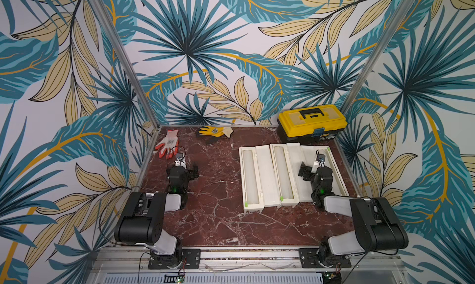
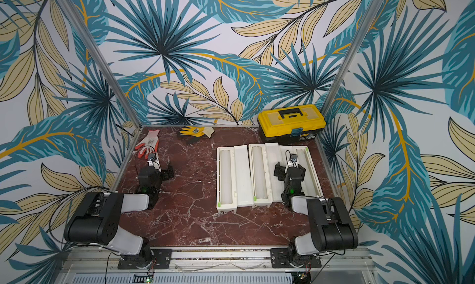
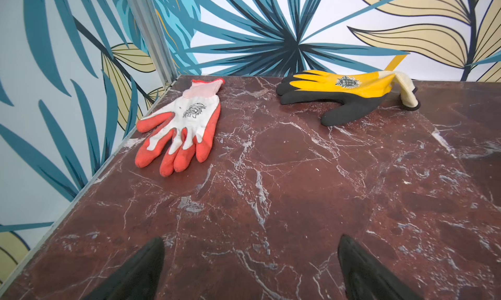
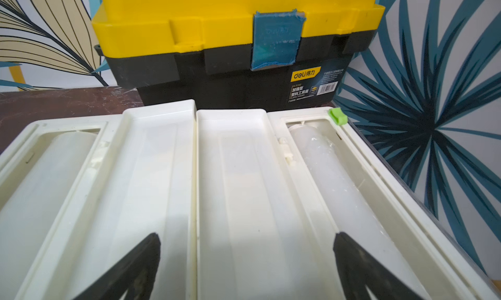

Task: Put plastic wrap rolls into dispensers
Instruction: Reset both arms

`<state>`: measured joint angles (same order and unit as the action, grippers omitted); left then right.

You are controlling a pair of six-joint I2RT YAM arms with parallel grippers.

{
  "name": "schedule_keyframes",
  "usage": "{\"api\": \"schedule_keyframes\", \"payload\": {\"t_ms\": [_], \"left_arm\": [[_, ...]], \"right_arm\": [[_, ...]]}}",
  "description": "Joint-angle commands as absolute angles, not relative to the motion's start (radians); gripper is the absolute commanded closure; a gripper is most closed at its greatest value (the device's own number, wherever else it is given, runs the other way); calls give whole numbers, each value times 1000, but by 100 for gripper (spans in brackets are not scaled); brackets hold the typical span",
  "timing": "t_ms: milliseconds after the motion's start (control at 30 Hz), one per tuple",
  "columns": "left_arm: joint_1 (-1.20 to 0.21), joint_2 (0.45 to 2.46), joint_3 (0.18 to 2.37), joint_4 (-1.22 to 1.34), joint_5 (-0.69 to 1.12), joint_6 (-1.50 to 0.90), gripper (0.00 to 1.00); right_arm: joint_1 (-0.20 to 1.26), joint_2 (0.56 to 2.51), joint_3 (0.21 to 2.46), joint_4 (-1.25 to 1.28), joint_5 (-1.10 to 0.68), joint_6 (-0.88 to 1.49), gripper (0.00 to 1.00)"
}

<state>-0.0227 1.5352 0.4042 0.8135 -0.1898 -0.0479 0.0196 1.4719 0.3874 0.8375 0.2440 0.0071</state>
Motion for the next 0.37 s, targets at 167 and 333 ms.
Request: {"api": "schedule_keyframes", "payload": {"t_ms": [167,333], "left_arm": [[3,1526,413,828,-137,-36,0],[3,1522,410,828,-135,-39,0]], "right_arm": [[2,1483,414,792,191,19,1],[0,1474,403,804,170,15,1]]}}
